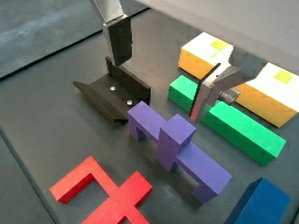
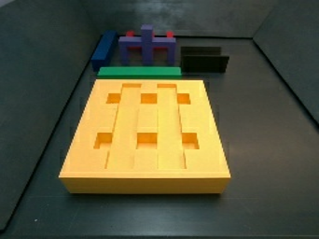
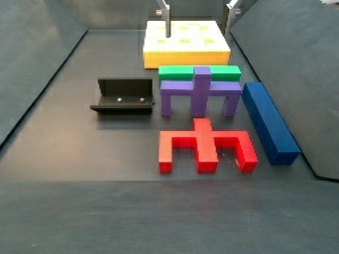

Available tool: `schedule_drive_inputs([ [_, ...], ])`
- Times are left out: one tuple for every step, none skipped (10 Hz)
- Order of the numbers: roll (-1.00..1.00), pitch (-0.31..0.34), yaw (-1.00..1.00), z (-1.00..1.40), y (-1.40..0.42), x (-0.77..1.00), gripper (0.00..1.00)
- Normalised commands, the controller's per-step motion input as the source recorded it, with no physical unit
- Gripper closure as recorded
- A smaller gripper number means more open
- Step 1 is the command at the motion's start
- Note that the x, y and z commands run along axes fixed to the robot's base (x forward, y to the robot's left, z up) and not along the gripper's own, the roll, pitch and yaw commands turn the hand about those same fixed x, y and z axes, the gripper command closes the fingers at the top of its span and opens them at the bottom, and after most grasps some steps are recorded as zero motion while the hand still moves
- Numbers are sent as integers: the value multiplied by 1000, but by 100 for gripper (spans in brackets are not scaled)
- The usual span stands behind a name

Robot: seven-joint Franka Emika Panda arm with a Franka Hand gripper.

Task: Pick up the green object. Move up. Move to above the board. Insert the green object.
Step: Pick up the green object.

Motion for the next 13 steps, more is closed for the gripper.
schedule_drive_inputs([
  [-13,-14,0,-11,-14,0,0],
  [-3,0,0,0,0,29,0],
  [0,0,-163,0,0,0,0],
  [-121,-209,-483,-29,-243,-163,0],
  [-186,-191,-780,-23,-209,-14,0],
  [-187,-136,-869,0,-123,0,0],
  [-191,-140,-866,0,-123,0,0],
  [-196,-137,-874,0,-111,0,0],
  [-194,-139,-874,0,-114,0,0],
  [-174,-200,-740,-77,-277,0,0],
  [-77,-159,-740,-109,-400,0,0],
  [0,-21,-746,-97,-540,11,0],
  [29,0,-571,-74,-709,43,0],
])
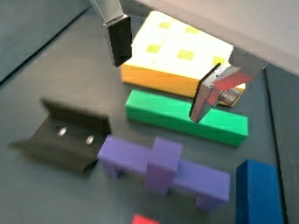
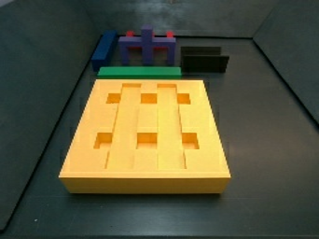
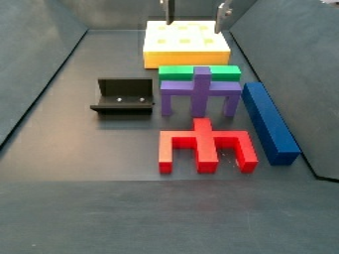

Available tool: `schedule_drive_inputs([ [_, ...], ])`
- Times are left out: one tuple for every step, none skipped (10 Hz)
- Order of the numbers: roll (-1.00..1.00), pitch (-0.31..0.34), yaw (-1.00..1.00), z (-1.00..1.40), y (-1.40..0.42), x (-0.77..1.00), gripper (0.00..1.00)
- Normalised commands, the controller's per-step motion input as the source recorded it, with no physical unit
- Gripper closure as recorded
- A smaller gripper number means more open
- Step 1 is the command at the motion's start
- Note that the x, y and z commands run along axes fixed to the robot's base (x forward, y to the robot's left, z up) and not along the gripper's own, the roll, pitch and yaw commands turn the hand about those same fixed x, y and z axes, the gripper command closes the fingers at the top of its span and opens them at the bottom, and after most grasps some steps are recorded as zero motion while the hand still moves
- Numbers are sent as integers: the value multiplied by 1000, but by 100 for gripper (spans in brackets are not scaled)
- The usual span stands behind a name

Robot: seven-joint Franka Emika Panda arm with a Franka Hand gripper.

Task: Pick up the green object. Move up. Move to above the board. Insert the green object.
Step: Pick up the green object.

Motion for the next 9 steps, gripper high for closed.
schedule_drive_inputs([
  [51,0,-637,-103,-671,0,0],
  [67,0,-729,-80,-554,0,0],
  [61,0,-837,-134,-394,0,0],
  [34,0,-917,-200,-294,0,0],
  [3,0,-997,-297,-194,0,0],
  [0,-103,-997,-494,-137,0,0],
  [-20,-214,-969,-620,-120,-77,0],
  [-27,-234,-963,-640,-117,-91,0],
  [0,-179,-911,-509,-226,0,0],
])
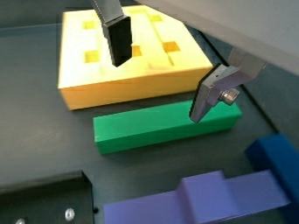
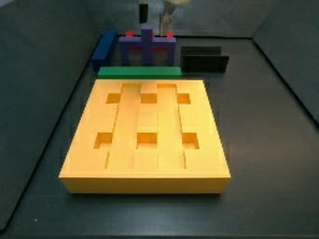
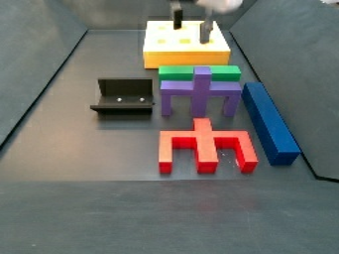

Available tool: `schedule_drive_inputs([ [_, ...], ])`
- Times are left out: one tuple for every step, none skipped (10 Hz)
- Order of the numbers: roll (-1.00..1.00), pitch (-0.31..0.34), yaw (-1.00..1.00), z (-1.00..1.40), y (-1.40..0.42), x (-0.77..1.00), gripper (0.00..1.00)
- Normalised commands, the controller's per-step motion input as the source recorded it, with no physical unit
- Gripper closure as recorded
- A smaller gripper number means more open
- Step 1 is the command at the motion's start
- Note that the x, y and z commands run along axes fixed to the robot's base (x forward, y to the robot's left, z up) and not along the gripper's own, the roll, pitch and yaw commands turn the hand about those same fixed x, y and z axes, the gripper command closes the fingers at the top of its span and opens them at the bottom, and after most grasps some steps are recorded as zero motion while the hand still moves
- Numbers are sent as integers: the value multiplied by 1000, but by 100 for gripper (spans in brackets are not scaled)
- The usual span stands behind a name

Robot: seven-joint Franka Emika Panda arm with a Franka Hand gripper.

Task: Pick up the green object. Move up. Move to above the board. Insert the green object.
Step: Pick up the green object.

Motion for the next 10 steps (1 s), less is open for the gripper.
schedule_drive_inputs([
  [0,-136,-937,-457,-211,0,0],
  [0,-44,-994,-366,-160,0,0],
  [0,0,-1000,-277,-89,0,0],
  [94,4,-1000,-174,-40,-29,0],
  [136,37,-989,-243,-54,-71,0],
  [191,91,-883,-274,-117,-117,0],
  [219,137,-820,-271,-123,-117,0],
  [146,101,-454,-363,-11,-86,0],
  [51,21,-334,-377,0,-166,0],
  [0,0,-183,-449,0,-226,0],
])
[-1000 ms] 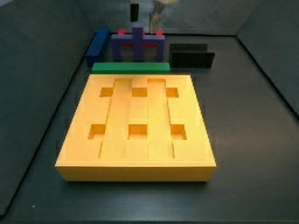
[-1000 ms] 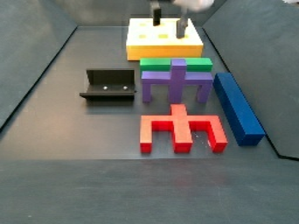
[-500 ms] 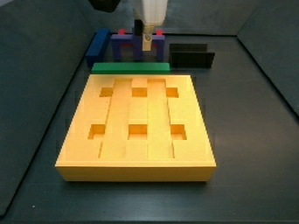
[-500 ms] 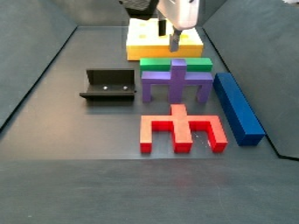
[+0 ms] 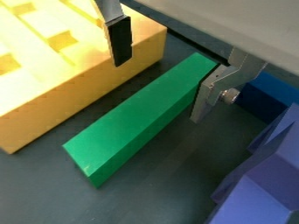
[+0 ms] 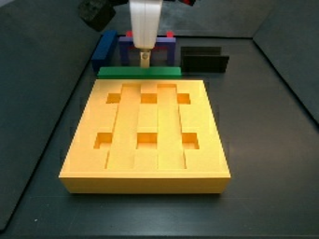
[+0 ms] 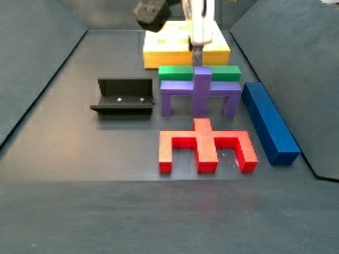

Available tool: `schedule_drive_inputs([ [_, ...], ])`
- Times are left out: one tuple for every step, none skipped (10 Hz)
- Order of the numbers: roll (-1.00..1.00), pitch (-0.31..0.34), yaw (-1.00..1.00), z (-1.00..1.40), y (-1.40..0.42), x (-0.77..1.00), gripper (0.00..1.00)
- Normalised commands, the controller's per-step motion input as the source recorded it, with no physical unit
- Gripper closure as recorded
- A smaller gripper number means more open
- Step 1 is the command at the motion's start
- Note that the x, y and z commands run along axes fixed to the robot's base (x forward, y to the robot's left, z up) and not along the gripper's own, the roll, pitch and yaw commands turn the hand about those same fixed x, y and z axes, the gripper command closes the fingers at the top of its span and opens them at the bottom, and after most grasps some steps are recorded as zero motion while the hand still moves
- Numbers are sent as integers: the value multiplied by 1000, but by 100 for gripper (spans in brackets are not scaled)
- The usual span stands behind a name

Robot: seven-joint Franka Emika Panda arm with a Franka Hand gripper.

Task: Pick up the green object. Move up. Move to above the board. Insert the green object.
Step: Pick up the green object.

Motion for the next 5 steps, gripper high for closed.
schedule_drive_inputs([
  [-57,-74,-51,-491,0,-271,0],
  [-143,-134,-37,-503,0,-269,0],
  [-189,-151,-6,-434,0,-257,0],
  [-193,-176,0,-311,0,-317,0],
  [-91,-131,0,-254,0,-251,0],
])
